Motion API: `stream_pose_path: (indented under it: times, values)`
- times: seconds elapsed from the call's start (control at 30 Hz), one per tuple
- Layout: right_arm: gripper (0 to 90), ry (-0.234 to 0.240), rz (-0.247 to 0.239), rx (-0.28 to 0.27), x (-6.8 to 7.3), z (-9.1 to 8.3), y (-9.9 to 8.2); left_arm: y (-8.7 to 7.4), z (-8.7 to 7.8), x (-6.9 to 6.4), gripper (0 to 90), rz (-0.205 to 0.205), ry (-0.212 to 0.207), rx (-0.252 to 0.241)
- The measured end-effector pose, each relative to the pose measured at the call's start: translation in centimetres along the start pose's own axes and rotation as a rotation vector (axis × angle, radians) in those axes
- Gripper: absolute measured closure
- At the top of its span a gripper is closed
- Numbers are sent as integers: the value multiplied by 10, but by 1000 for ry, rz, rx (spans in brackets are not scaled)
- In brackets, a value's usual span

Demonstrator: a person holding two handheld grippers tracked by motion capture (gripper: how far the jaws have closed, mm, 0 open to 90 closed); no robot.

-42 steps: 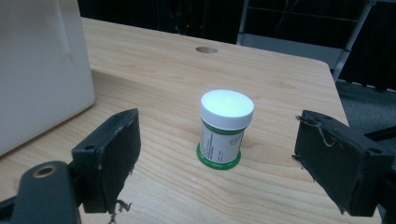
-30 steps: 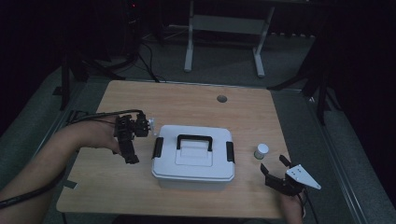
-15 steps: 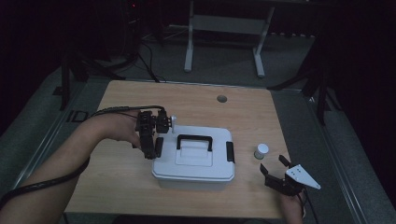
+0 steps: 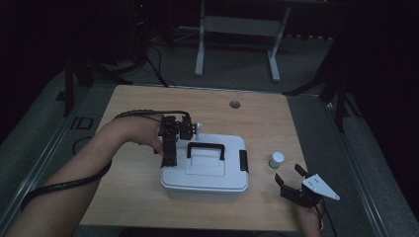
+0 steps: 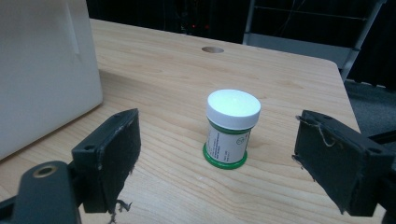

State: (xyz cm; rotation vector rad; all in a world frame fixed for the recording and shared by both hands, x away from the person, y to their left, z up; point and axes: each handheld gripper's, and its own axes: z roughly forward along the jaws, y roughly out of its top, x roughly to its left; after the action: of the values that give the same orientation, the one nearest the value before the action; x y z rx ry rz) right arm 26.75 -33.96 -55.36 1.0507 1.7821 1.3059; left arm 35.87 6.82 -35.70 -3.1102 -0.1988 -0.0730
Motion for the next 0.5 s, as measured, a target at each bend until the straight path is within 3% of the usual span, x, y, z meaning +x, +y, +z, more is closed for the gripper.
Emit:
stream_pose_path:
  times: [0.3, 0.5]
  values:
    - [142, 7, 10, -3, -1, 0, 0, 19, 2, 7, 64, 38, -4, -22]
    - [141, 11, 14, -5, -1, -1, 0, 30, 8, 11, 151, 58, 9, -24]
